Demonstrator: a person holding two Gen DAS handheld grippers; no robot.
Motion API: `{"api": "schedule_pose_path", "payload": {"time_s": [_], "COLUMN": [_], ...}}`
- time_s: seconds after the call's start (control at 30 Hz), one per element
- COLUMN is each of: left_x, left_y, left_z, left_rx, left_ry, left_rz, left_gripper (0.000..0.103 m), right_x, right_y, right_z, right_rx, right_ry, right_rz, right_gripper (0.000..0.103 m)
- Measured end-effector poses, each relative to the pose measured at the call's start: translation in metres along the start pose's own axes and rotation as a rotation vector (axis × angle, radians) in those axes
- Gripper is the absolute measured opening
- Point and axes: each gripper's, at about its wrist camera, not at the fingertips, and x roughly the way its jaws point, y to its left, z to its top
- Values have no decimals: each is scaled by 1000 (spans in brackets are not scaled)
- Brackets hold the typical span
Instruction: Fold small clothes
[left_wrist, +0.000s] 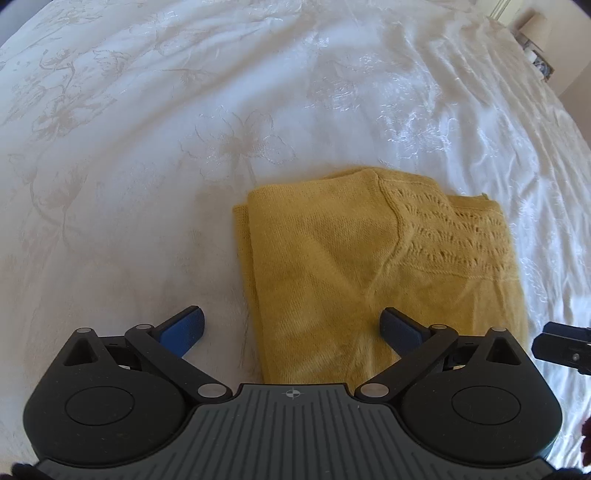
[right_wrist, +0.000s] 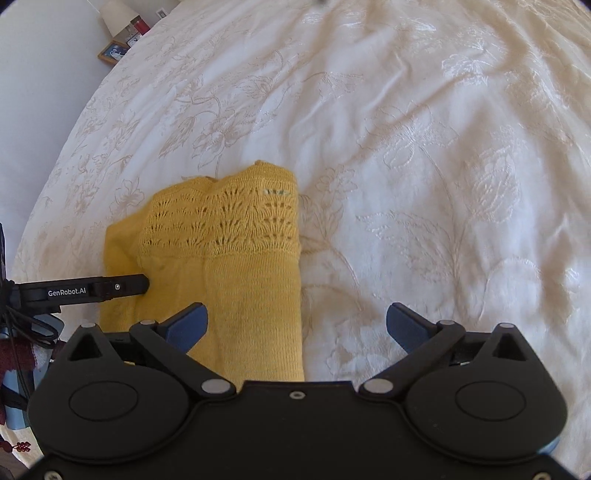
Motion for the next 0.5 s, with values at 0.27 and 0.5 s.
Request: {"api": "schedule_pose_path", "payload": {"time_s": [0.27, 0.5], "left_x": [-30, -28], "left_y": [9, -6], "left_z": [-67, -99], "left_rx": [-145, -176], "left_ry": [10, 33], "left_rz": [-81, -133], "left_gripper": [103, 103], "right_x": [-19, -32], "right_y": [-13, -22], "right_z": [-35, -52], "right_rx": [31, 22], "right_ry": [13, 24], "right_rz": [55, 113], "right_gripper": [103, 103]}}
